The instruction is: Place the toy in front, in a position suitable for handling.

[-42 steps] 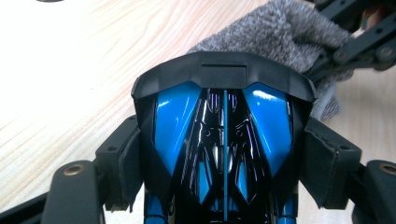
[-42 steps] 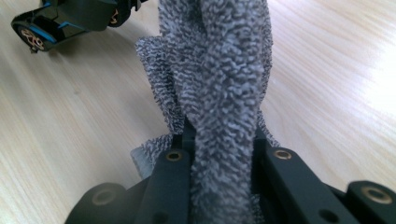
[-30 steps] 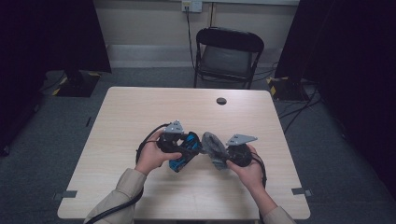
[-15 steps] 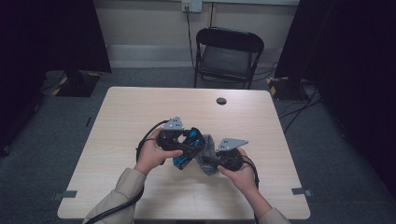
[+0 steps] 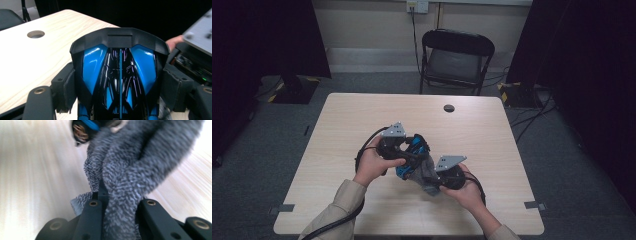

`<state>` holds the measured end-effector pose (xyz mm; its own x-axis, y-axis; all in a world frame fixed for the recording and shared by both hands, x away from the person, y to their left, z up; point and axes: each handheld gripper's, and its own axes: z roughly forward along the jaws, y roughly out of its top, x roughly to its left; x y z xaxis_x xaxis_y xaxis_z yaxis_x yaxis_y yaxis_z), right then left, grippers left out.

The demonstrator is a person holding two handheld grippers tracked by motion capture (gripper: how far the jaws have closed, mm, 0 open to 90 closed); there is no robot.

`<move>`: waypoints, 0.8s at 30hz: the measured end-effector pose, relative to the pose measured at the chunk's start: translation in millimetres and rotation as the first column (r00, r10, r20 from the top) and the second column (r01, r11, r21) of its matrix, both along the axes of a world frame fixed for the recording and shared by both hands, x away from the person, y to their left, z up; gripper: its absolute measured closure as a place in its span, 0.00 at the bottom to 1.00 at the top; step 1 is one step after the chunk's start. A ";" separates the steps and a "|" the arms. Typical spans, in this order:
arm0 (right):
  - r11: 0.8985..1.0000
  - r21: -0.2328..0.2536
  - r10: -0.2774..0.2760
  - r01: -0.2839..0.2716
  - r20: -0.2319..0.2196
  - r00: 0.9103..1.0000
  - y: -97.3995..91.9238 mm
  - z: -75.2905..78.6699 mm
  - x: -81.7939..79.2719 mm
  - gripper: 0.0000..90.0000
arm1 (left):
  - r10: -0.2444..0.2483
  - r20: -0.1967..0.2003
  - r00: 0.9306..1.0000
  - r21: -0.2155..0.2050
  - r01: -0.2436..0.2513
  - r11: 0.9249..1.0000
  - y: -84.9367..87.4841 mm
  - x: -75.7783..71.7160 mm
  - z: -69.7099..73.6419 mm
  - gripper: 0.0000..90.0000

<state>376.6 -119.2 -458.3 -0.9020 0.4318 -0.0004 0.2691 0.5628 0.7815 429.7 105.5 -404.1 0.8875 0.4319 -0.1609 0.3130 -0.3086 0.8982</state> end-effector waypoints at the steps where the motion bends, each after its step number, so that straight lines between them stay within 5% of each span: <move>1: 1.000 0.005 -0.019 0.019 0.002 1.000 -3.4 -0.1 1.9 0.87 | -0.001 0.000 1.000 0.004 0.001 1.000 0.6 -0.3 1.3 0.28; 5: 0.989 0.054 -0.139 0.139 0.005 0.990 -21.9 5.6 11.5 0.87 | 0.001 0.004 1.000 0.005 -0.001 1.000 1.7 -1.4 4.7 0.28; 9: 0.977 0.108 -0.186 0.181 0.037 0.982 -29.4 17.5 16.5 0.87 | -0.006 0.002 1.000 0.008 0.006 1.000 0.7 -1.9 3.9 0.28; 13: 0.987 0.092 -0.139 0.133 0.061 0.988 -16.4 24.3 14.9 0.87 | -0.009 -0.003 1.000 0.002 0.009 1.000 -0.7 -1.7 1.4 0.28; 24: 0.999 0.031 -0.011 0.010 0.046 0.999 12.2 6.8 2.4 0.87 | 0.000 -0.006 1.000 -0.002 0.000 1.000 1.2 0.9 5.2 0.28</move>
<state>379.0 -107.0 -451.5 -0.8967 0.4416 -0.0288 0.2377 0.5356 0.8103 430.6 106.7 -398.9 0.8863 0.4318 -0.1675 0.3189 -0.3068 0.8967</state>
